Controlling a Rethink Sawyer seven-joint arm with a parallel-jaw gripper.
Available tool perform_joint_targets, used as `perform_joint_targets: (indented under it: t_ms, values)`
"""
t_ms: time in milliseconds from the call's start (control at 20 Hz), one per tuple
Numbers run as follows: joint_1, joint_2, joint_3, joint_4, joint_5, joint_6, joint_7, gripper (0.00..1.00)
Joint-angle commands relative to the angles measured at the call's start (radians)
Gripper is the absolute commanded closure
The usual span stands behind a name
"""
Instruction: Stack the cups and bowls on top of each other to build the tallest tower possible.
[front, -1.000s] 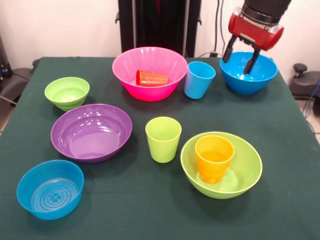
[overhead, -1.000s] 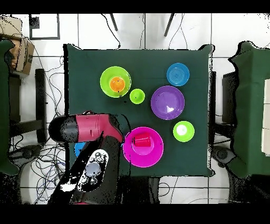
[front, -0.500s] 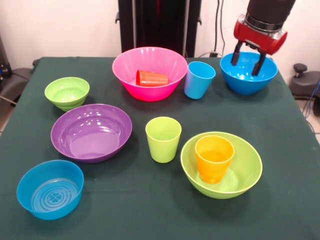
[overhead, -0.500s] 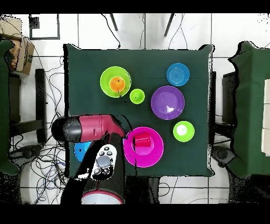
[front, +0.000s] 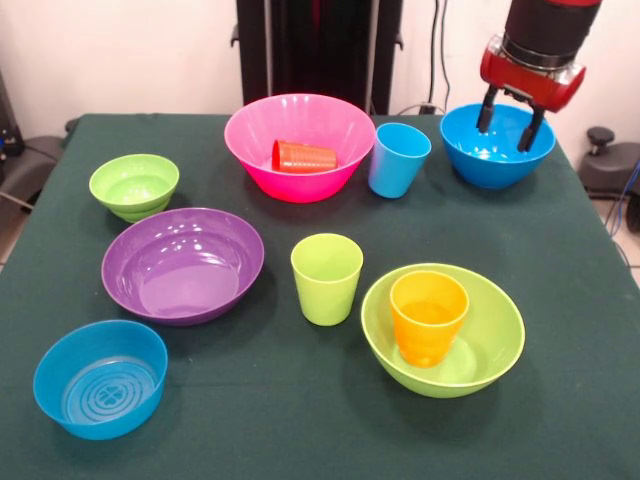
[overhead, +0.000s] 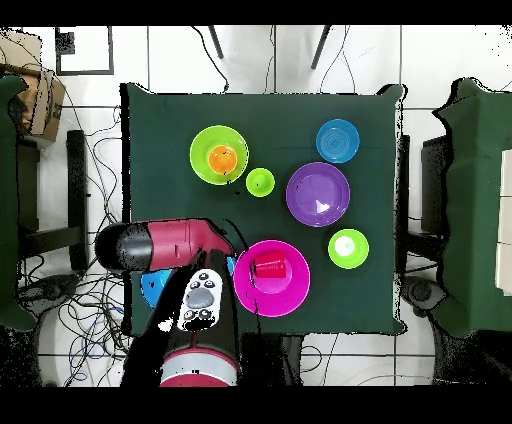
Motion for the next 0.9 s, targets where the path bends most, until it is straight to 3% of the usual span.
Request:
perform_joint_targets:
  t_ms: [50,600,900]
  values:
    - [-0.046,0.075,0.162,0.043,-0.086,-0.037,-0.143,0.00]
    - [-0.006,0.073,0.108,0.050,-0.144,-0.129,-0.031,0.00]
    - [0.003,0.069,0.086,0.046,-0.164,-0.132,-0.014,0.00]
